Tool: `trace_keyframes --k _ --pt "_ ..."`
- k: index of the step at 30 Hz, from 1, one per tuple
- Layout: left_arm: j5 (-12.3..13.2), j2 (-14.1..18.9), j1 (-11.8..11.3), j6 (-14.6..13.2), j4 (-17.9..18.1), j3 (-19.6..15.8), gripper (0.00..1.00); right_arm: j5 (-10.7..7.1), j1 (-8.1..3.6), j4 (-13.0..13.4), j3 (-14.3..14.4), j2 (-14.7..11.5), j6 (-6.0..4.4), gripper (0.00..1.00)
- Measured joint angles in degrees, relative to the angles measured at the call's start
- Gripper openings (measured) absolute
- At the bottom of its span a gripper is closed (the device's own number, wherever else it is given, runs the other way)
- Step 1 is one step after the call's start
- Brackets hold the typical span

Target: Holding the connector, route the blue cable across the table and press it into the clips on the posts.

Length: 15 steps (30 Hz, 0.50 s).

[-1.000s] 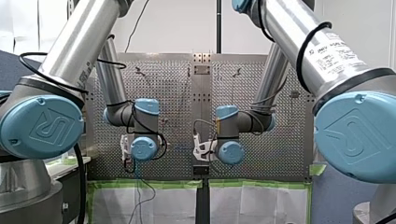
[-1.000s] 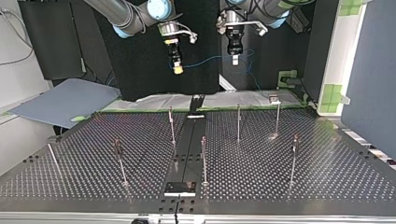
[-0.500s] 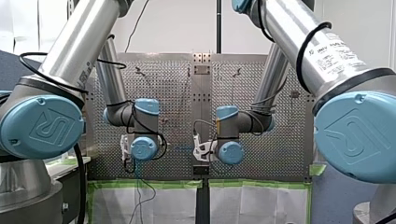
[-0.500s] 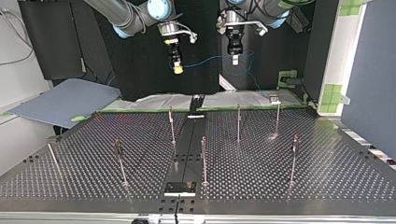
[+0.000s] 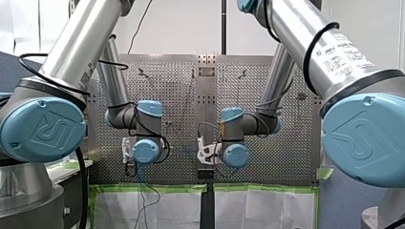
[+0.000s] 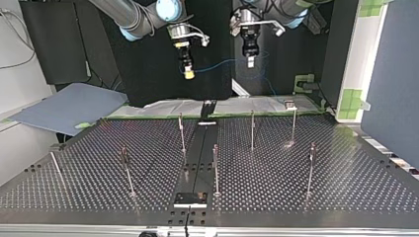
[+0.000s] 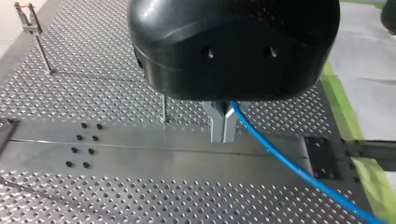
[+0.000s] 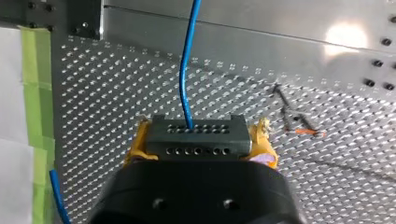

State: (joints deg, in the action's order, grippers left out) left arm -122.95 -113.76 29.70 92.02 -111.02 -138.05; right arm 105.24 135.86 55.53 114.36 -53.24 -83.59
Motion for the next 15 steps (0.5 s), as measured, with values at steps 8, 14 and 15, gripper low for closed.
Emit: trace_keyframes --k 8,14,15 --pt "0.0 4.0 -0.5 0.6 -4.0 -1.9 0.0 -1.62 0.86 -3.4 -3.1 -3.3 -0.03 0.0" --pt "-2.4 6.9 -0.7 0.9 -6.9 -1.8 0.0 -4.32 1.0 -6.2 -3.8 -6.2 -2.04 0.0" --pt "-3.0 7.5 -0.8 0.9 -7.5 -1.7 0.0 -4.9 1.0 -6.8 -3.9 -6.7 -2.19 0.0"
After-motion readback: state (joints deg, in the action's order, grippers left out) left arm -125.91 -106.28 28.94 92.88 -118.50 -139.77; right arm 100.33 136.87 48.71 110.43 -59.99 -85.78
